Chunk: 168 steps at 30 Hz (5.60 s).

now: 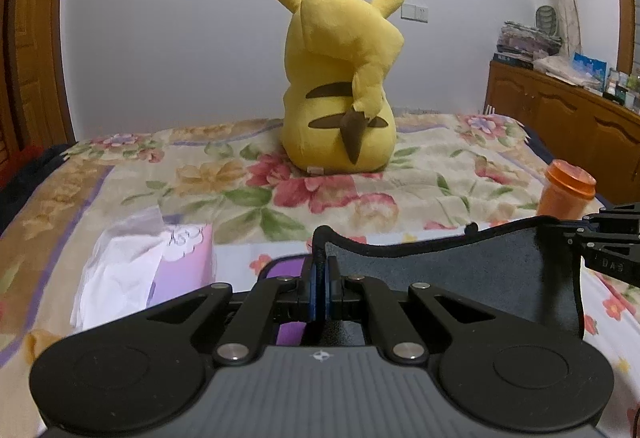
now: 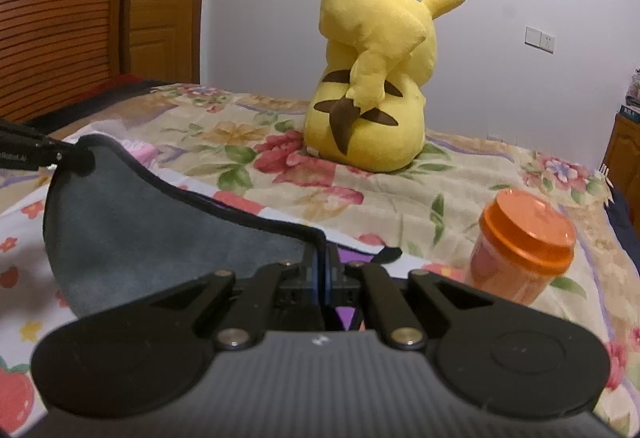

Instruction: Fold towel

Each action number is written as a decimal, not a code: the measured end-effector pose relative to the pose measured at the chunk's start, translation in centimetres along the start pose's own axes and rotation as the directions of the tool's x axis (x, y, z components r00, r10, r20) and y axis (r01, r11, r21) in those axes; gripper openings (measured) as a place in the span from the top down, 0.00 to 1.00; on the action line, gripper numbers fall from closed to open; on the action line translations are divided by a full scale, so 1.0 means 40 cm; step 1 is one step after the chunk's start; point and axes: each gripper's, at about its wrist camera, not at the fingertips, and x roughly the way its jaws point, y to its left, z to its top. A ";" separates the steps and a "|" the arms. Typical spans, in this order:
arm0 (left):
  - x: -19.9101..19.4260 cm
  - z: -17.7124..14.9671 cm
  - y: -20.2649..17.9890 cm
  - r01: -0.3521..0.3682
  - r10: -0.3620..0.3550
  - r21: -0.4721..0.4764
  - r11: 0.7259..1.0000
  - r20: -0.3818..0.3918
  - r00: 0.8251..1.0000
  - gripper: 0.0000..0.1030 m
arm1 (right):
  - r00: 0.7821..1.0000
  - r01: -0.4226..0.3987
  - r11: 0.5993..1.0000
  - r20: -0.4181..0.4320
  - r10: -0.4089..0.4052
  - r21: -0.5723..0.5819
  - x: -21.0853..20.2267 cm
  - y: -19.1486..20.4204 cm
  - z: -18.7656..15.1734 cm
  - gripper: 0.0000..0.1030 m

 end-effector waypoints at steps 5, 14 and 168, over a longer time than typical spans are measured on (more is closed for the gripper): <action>0.022 0.030 0.000 -0.019 0.019 0.020 1.000 0.024 1.000 0.94 | 1.000 0.010 1.000 0.015 -0.010 0.005 0.027 -0.013 0.021 0.96; 0.065 0.064 0.015 -0.053 0.052 0.004 0.999 0.068 0.996 0.94 | 0.999 0.024 0.999 0.045 -0.025 0.021 0.081 -0.038 0.044 0.96; -0.606 -0.328 -0.228 -0.071 0.068 -0.016 0.997 -0.127 0.990 0.00 | 0.994 0.088 0.974 -0.086 -0.071 0.208 -0.569 0.229 -0.241 0.00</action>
